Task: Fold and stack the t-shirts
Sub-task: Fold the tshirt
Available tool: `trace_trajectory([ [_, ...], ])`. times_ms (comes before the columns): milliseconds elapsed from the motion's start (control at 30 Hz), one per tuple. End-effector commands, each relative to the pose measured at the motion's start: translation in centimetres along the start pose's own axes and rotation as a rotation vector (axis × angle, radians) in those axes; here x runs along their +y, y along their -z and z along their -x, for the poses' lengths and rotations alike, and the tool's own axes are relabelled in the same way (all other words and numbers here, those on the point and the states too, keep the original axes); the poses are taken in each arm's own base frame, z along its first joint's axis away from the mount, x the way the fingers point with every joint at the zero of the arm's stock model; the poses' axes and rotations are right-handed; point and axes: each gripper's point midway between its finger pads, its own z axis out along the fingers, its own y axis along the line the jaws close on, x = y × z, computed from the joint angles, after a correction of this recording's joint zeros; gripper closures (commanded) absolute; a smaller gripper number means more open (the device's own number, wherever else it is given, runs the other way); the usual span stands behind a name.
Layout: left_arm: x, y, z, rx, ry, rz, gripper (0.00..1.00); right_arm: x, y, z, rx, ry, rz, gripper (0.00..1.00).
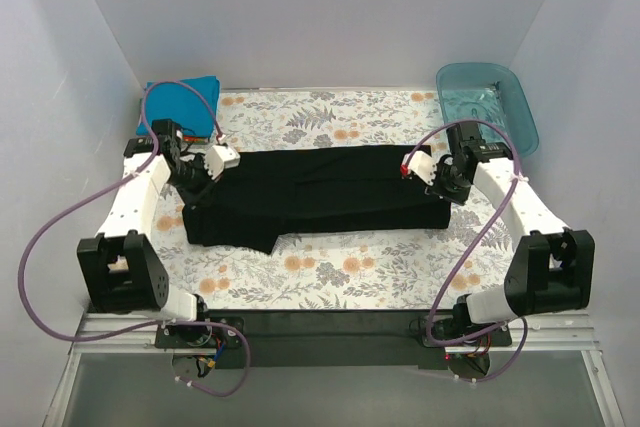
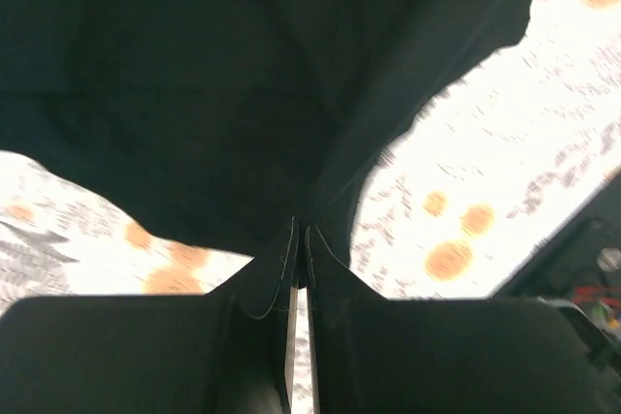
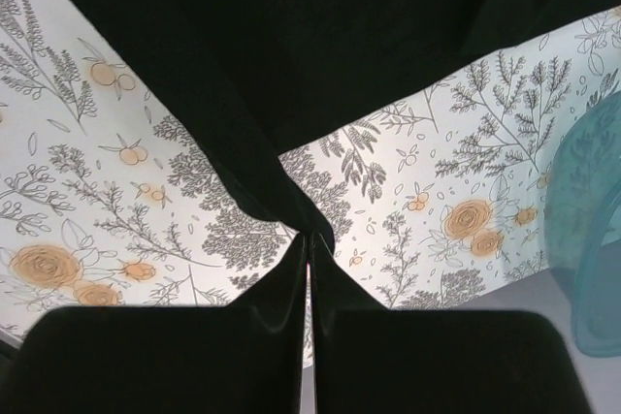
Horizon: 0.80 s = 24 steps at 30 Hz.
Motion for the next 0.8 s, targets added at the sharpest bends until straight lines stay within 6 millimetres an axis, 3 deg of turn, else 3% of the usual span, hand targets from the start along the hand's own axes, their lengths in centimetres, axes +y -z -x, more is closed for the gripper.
trace_trajectory([
  [0,3.4,0.4,2.9,-0.072,0.007,0.066,1.00,-2.8,0.4,0.9,-0.003,0.072,-0.045,0.99],
  [300,7.7,-1.4,3.9,-0.042,0.028,0.081,1.00,-6.0,-1.9,1.7,0.012,0.099,-0.042,0.99],
  [767,11.5,-4.8,3.9,-0.018,0.062,0.091,1.00,-9.3,-5.4,2.4,0.028,0.117,-0.021,0.99],
])
